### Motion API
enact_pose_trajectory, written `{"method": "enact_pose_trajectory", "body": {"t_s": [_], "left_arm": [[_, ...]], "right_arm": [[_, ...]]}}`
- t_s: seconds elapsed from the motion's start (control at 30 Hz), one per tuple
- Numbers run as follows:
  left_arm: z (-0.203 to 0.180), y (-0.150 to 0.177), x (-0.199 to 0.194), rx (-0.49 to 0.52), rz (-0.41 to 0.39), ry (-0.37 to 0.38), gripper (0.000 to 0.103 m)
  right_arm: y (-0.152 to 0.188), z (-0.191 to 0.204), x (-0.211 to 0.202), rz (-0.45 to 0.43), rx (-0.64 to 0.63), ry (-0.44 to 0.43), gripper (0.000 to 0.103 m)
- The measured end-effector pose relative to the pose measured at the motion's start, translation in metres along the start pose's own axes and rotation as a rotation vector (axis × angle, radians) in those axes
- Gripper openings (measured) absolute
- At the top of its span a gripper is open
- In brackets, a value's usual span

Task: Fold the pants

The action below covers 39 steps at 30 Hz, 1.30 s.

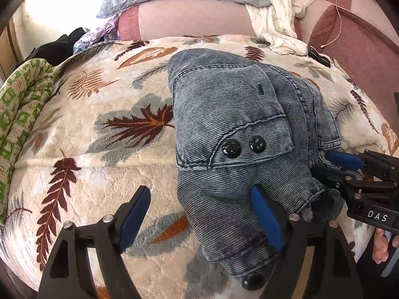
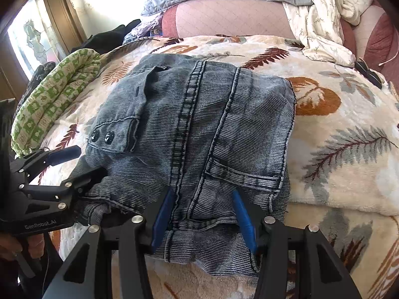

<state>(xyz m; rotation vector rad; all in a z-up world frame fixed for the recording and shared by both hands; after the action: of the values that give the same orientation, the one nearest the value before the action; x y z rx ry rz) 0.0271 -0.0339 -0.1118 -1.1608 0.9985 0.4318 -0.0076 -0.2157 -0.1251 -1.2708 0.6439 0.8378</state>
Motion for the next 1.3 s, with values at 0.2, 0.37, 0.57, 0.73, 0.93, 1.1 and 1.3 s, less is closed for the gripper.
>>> {"method": "enact_pose_trajectory", "body": {"t_s": [0.2,0.37,0.57,0.73,0.93,1.1,1.3], "left_arm": [[0.002,0.000,-0.001,-0.028,0.008,-0.035,0.093],[0.009,0.002,0.001,-0.086,0.025,-0.032,0.097],[0.009,0.003,0.001,-0.107,0.027,-0.039,0.098],[0.014,0.003,-0.003,-0.129,0.034,-0.017,0.098],[0.023,-0.016,-0.031,-0.079,-0.021,-0.034,0.098],[0.030,-0.051,-0.049,-0.050,-0.090,-0.036,0.098],[0.019,-0.090,-0.019,-0.008,-0.064,-0.056,0.098]], "right_arm": [[0.000,-0.001,-0.002,-0.007,0.001,-0.006,0.054],[0.001,-0.001,-0.003,-0.014,0.009,-0.010,0.055],[0.002,-0.002,-0.003,-0.014,0.011,-0.012,0.055],[0.000,-0.001,-0.004,-0.007,0.016,-0.019,0.056],[-0.017,-0.013,-0.024,-0.034,0.067,-0.105,0.073],[-0.039,-0.024,-0.043,-0.175,0.094,-0.118,0.075],[-0.068,-0.038,-0.032,-0.217,0.189,-0.158,0.075]]}}
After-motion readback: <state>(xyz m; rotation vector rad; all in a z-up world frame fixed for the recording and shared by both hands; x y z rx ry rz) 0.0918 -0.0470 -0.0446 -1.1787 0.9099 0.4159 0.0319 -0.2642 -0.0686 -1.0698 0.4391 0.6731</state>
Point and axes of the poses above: each gripper's, at about its wrist camera, not at the fingertips, and x roughly the way its jaws point, z to its left, y to its underside, the point moved 1 cm from there along x, roughly the way its jaws point, and after that the axes turned 6 degrees about x, right-handed, at the moved point
